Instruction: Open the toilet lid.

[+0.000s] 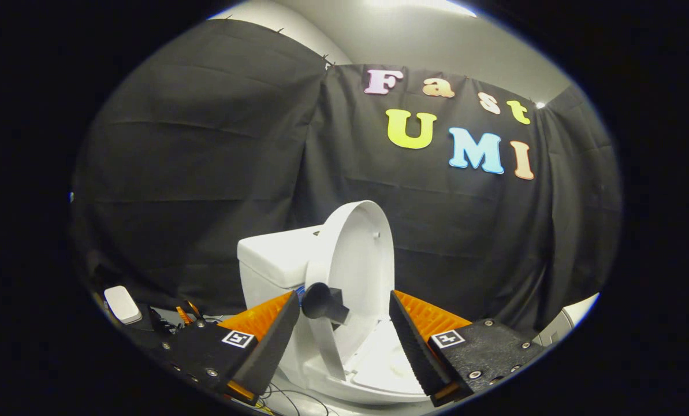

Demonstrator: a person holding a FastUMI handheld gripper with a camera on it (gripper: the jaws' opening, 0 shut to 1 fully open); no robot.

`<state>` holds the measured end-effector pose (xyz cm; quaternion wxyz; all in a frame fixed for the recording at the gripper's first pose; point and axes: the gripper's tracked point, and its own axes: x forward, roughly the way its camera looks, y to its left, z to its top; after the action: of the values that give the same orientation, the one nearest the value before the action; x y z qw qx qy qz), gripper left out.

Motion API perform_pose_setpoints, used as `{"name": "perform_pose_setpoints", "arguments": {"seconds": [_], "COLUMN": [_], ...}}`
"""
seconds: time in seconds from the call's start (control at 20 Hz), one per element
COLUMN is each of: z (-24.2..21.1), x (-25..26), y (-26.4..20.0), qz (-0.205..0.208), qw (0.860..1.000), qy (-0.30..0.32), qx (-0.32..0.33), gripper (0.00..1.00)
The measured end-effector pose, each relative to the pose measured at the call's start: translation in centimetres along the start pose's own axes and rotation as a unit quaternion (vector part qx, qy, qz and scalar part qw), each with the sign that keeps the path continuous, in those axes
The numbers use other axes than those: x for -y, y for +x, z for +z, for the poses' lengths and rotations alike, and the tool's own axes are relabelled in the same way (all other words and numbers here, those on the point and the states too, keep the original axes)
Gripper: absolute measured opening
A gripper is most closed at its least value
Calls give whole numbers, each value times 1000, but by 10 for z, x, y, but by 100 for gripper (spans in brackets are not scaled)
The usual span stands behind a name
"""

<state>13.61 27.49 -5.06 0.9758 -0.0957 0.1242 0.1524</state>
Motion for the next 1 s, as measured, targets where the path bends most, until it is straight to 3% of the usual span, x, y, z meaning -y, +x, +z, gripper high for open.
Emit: {"name": "perform_pose_setpoints", "arguments": {"seconds": [0.25,0.55,1.0], "z": [30,29,-5], "x": [48,85,130], "y": [-27,-70,-120], "qz": [-12,-27,-56], "qw": [997,996,995], "qy": [65,24,37], "qx": [48,78,70], "gripper": [95,95,95]}}
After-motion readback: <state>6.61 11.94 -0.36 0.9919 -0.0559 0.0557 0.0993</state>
